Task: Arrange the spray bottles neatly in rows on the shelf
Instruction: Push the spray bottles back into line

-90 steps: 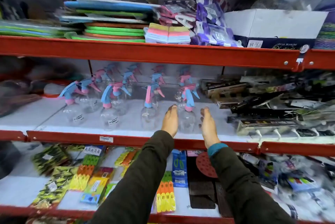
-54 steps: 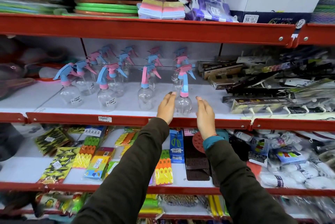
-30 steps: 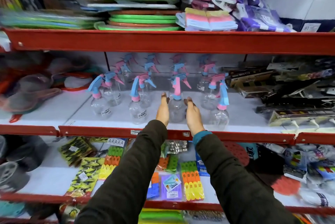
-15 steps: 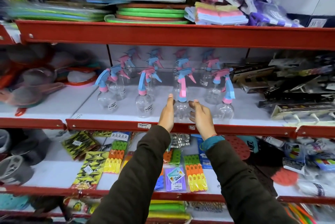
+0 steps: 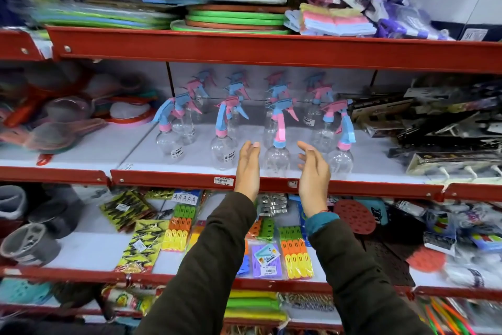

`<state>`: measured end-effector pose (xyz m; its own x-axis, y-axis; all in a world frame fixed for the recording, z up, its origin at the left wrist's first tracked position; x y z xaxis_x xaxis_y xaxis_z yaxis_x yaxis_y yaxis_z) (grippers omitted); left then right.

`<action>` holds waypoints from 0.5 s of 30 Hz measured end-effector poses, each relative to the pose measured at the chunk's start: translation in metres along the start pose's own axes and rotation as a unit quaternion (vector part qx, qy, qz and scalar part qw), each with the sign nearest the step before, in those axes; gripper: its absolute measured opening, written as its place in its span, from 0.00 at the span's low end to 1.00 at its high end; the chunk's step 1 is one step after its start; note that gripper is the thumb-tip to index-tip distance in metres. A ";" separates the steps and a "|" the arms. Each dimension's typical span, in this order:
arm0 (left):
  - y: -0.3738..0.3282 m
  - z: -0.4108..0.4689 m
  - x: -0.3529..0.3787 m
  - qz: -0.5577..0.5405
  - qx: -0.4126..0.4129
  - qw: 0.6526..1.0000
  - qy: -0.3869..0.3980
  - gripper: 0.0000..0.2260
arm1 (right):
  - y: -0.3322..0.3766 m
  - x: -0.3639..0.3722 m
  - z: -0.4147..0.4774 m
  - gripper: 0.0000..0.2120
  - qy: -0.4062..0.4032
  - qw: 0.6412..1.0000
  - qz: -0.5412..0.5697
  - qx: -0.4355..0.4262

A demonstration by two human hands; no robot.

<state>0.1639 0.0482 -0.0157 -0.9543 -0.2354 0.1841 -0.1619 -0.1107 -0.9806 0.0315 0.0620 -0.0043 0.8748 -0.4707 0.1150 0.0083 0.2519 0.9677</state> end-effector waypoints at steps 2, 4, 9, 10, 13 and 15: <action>-0.001 -0.002 -0.011 -0.029 0.014 0.999 -0.035 0.25 | 0.005 0.008 -0.015 0.17 0.002 1.000 0.023 -0.020; -0.004 -0.002 -0.025 -0.057 0.032 0.995 -0.074 0.21 | 0.006 0.025 -0.028 0.17 0.029 0.999 0.034 -0.024; -0.015 0.014 -0.066 -0.065 0.087 0.978 -0.180 0.21 | -0.004 0.083 -0.037 0.17 0.116 0.993 0.017 0.005; -0.018 0.023 -0.074 -0.050 0.083 0.979 -0.181 0.22 | -0.007 0.095 -0.035 0.18 0.127 0.992 0.009 0.017; -0.021 0.056 -0.089 0.008 0.044 0.990 -0.136 0.25 | -0.016 0.124 -0.022 0.23 0.139 0.987 -0.012 0.074; -0.022 0.079 -0.094 0.037 0.015 0.995 -0.093 0.25 | -0.021 0.141 -0.012 0.25 0.136 0.985 -0.022 0.101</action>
<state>0.2765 -0.0031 -0.0059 -0.8998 -0.4184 0.1238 -0.0828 -0.1149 -0.9899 0.1608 0.0000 -0.0115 0.9735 -0.2260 0.0340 -0.0235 0.0489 0.9985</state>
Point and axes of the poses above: each hand's wrist, its own z-axis towards the middle knuckle, its own x-axis out of the palm, y = z × x, the point moved 2 cm from there along z, towards the middle knuckle, and after that the axes turned 6 degrees about -y, right-handed, at the moved point
